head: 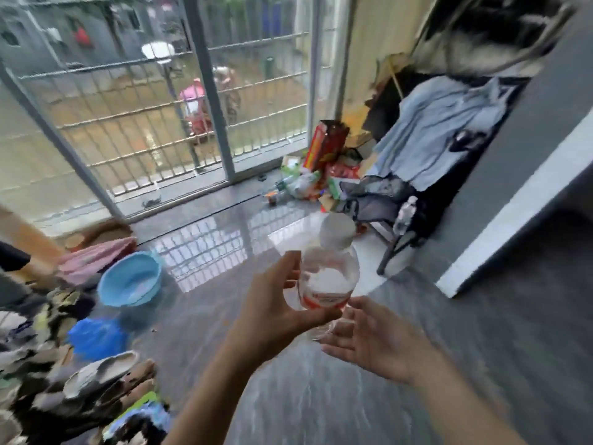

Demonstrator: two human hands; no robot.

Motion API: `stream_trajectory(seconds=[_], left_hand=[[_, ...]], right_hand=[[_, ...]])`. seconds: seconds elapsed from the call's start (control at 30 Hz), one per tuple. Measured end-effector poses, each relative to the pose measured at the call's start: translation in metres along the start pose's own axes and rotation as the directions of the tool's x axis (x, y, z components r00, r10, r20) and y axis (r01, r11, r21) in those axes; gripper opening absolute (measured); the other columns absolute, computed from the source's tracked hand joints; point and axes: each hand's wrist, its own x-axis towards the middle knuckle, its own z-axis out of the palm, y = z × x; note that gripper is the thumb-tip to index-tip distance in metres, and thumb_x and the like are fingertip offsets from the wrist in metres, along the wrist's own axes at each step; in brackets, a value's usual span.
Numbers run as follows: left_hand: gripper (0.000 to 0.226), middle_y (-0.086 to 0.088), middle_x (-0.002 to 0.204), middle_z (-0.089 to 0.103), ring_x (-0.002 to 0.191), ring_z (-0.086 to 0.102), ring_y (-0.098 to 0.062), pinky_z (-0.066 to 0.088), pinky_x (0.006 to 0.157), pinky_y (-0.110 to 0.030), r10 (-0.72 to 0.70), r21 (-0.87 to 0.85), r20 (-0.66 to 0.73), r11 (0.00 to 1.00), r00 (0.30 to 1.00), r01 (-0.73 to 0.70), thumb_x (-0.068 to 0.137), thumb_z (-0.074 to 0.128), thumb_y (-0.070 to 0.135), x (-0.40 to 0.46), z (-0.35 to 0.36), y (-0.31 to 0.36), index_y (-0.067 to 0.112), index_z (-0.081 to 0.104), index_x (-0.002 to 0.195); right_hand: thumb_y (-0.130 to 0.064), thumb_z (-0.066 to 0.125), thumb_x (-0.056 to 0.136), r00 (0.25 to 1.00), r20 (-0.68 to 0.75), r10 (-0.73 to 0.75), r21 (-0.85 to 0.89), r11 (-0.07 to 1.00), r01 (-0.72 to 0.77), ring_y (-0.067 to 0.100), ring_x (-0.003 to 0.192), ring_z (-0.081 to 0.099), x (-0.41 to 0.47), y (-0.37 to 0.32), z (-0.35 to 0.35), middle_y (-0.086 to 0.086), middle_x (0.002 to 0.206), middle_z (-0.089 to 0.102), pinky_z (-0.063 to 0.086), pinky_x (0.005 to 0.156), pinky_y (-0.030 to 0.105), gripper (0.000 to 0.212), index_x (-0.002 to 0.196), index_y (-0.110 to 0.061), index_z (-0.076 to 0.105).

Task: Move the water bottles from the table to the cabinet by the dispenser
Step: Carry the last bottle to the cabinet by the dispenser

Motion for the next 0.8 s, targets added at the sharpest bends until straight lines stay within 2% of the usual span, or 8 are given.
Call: stream_trajectory(seconds=[0.1,0.2,0.27,0.33,0.47,0.53,0.67,0.8], left_hand=[[0.057,0.036,0.104,0.067,0.099,0.064,0.012,0.045,0.081,-0.003,0.110,-0.068,0.157,0.993,0.982,-0.100,0.065,0.093,0.035,0.025,0.037,0.018,0.047,0.057,0.107],[0.061,0.026,0.108,0.071,0.101,0.067,0.003,0.052,0.087,-0.016,0.207,-0.148,0.298,0.974,0.932,-0.169,0.059,0.087,0.051,0.045,0.082,0.046,0.045,0.059,0.112],[0.064,0.027,0.109,0.070,0.103,0.066,0.003,0.052,0.088,-0.014,0.268,-0.200,0.377,0.958,0.887,-0.204,0.058,0.082,0.058,0.053,0.114,0.068,0.046,0.058,0.116],[0.065,0.029,0.110,0.069,0.103,0.066,0.004,0.050,0.086,-0.010,0.321,-0.238,0.446,0.942,0.835,-0.236,0.058,0.082,0.057,0.059,0.146,0.091,0.048,0.057,0.118],[0.072,0.017,0.112,0.072,0.106,0.069,-0.004,0.055,0.094,-0.027,0.400,-0.293,0.568,0.915,0.719,-0.277,0.061,0.086,0.051,0.071,0.218,0.135,0.033,0.060,0.126],[0.072,0.017,0.112,0.072,0.105,0.069,-0.005,0.054,0.094,-0.026,0.428,-0.310,0.620,0.904,0.657,-0.296,0.062,0.088,0.047,0.075,0.255,0.157,0.032,0.060,0.127],[0.069,0.021,0.107,0.072,0.102,0.069,0.000,0.051,0.088,-0.012,0.459,-0.348,0.695,0.888,0.554,-0.300,0.063,0.089,0.040,0.081,0.329,0.200,0.029,0.061,0.124],[0.060,0.017,0.104,0.073,0.099,0.070,-0.004,0.055,0.088,-0.021,0.474,-0.367,0.748,0.879,0.465,-0.305,0.065,0.091,0.037,0.082,0.396,0.238,0.030,0.062,0.117]], right_hand=[[-0.030,0.057,0.084,0.987,-0.143,-0.072,0.051,0.996,0.080,0.032,0.088,0.069,-0.032,0.003,-0.029,0.019,0.092,0.072,0.056,0.089,0.041,0.051,0.129,-0.004,0.055],[-0.033,0.052,0.091,0.949,-0.290,-0.121,0.119,0.980,0.161,0.032,0.090,0.070,-0.066,0.005,-0.066,0.023,0.105,0.071,0.061,0.077,0.037,0.052,0.133,-0.001,0.054],[-0.040,0.041,0.100,0.916,-0.368,-0.161,0.138,0.965,0.225,0.032,0.097,0.069,-0.091,0.006,-0.094,0.023,0.112,0.071,0.058,0.081,0.037,0.054,0.133,0.000,0.055],[-0.043,0.037,0.101,0.883,-0.415,-0.220,0.168,0.935,0.312,0.034,0.109,0.065,-0.118,0.007,-0.120,0.023,0.117,0.070,0.053,0.093,0.039,0.057,0.134,0.000,0.056],[-0.043,0.036,0.100,0.796,-0.517,-0.313,0.206,0.858,0.471,0.039,0.122,0.057,-0.168,0.011,-0.176,0.025,0.123,0.067,0.043,0.106,0.044,0.058,0.134,-0.001,0.057],[-0.044,0.034,0.101,0.758,-0.560,-0.335,0.224,0.819,0.528,0.040,0.128,0.053,-0.190,0.012,-0.205,0.028,0.129,0.063,0.044,0.104,0.043,0.059,0.135,-0.001,0.056],[-0.043,0.035,0.101,0.692,-0.626,-0.359,0.273,0.730,0.626,0.039,0.119,0.051,-0.232,0.012,-0.256,0.032,0.135,0.056,0.045,0.103,0.044,0.059,0.135,0.001,0.056],[-0.039,0.035,0.103,0.633,-0.693,-0.345,0.297,0.664,0.687,0.039,0.118,0.052,-0.267,0.009,-0.303,0.034,0.134,0.056,0.044,0.104,0.045,0.056,0.133,0.004,0.056]])
